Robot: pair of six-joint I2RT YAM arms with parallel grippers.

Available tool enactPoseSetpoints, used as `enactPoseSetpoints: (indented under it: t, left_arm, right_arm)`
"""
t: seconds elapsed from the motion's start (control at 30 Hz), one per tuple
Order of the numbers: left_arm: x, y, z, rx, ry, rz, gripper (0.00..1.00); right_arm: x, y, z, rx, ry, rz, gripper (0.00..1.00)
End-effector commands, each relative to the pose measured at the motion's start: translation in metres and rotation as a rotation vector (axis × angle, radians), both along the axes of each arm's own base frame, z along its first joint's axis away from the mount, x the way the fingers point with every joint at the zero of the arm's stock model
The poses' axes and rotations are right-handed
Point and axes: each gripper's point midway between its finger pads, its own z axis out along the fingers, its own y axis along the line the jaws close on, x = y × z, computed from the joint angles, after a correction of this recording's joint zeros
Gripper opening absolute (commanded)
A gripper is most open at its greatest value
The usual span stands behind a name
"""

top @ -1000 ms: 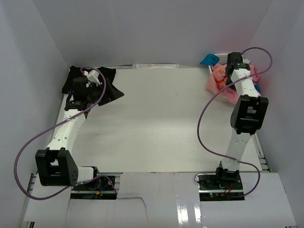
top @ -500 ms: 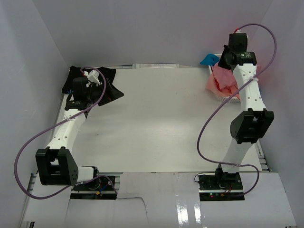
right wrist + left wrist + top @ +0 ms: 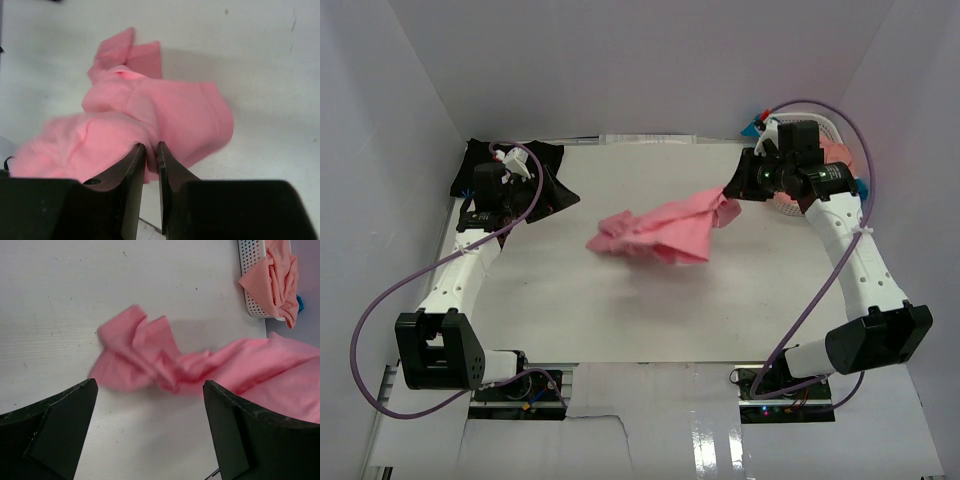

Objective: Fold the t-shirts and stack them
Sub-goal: Move the tshirt to the center of the board, then flatten out the tshirt

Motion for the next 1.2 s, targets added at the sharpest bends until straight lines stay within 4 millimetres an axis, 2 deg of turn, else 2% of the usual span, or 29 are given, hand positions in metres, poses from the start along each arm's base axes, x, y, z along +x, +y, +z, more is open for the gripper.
enactPoseSetpoints:
  t: [0.0,0.03,0.07,0.1,0.13,0.17,0.2,0.3,0.4,0.5,0.53,0.6,0.63,0.73,0.83,0.87,0.93,1.0,1.17]
  left_arm:
    - [0.002,0.002,0.015,0.007,-0.054,0.008,0.98]
    - [0.002,0.003,0.014,0.008,-0.053,0.009,0.98]
    - [0.002,0.003,0.015,0.008,-0.053,0.009,0.98]
    - [0.002,0.003,0.015,0.007,-0.054,0.011,0.98]
    - [0.002,0.003,0.015,0.007,-0.054,0.011,0.98]
    - [0.002,0.003,0.014,0.008,-0.053,0.009,0.98]
    - [0.002,0.003,0.015,0.009,-0.054,0.012,0.98]
    - [0.002,0.003,0.012,0.011,-0.049,0.012,0.98]
    - [0.003,0.002,0.01,0.006,-0.042,0.006,0.98]
    - [0.004,0.003,0.004,0.004,-0.024,0.009,0.98]
    - [0.005,0.002,0.003,0.005,-0.021,0.009,0.98]
    - [0.006,0.004,-0.002,0.01,-0.002,0.019,0.98]
    - [0.006,0.005,-0.005,0.012,0.007,0.025,0.98]
    - [0.007,0.007,-0.016,0.018,0.058,0.049,0.98]
    - [0.0,0.005,-0.027,0.001,0.141,0.044,0.98]
    - [-0.002,0.004,-0.029,-0.003,0.157,0.041,0.98]
    - [-0.01,0.002,-0.031,-0.013,0.179,0.038,0.98]
    - [-0.015,0.003,-0.028,-0.01,0.175,0.041,0.98]
    - [-0.023,0.006,-0.025,0.001,0.181,0.051,0.98]
  right_arm:
    - [-0.014,-0.006,-0.04,-0.021,0.072,0.021,0.23]
    - [-0.017,-0.005,-0.053,-0.024,0.109,0.031,0.51]
    - [-0.024,-0.006,-0.084,-0.043,0.206,0.035,0.8]
    - [-0.03,-0.005,-0.098,-0.046,0.255,0.053,0.91]
    - [-0.034,-0.005,-0.11,-0.062,0.281,0.07,0.94]
    - [-0.033,-0.004,-0.113,-0.059,0.264,0.072,0.94]
    - [-0.041,-0.007,-0.128,-0.065,0.282,0.064,0.94]
    - [-0.053,-0.002,-0.123,-0.046,0.214,0.093,0.96]
    - [-0.068,0.006,-0.121,-0.107,0.182,0.152,0.97]
    - [-0.092,0.016,-0.132,-0.171,0.212,0.201,0.98]
    - [-0.105,0.022,-0.141,-0.191,0.239,0.23,0.99]
    - [-0.116,0.025,-0.148,-0.215,0.248,0.226,1.0]
    - [-0.128,0.03,-0.158,-0.227,0.264,0.25,1.0]
    - [-0.146,0.038,-0.163,-0.217,0.264,0.261,1.0]
    - [-0.165,0.039,-0.173,-0.207,0.273,0.254,0.95]
    - [-0.173,0.036,-0.183,-0.21,0.3,0.249,0.93]
    - [-0.184,0.041,-0.187,-0.164,0.324,0.242,0.89]
    - [-0.197,0.045,-0.202,-0.119,0.362,0.247,0.84]
    - [-0.216,0.054,-0.211,0.044,0.419,0.184,0.8]
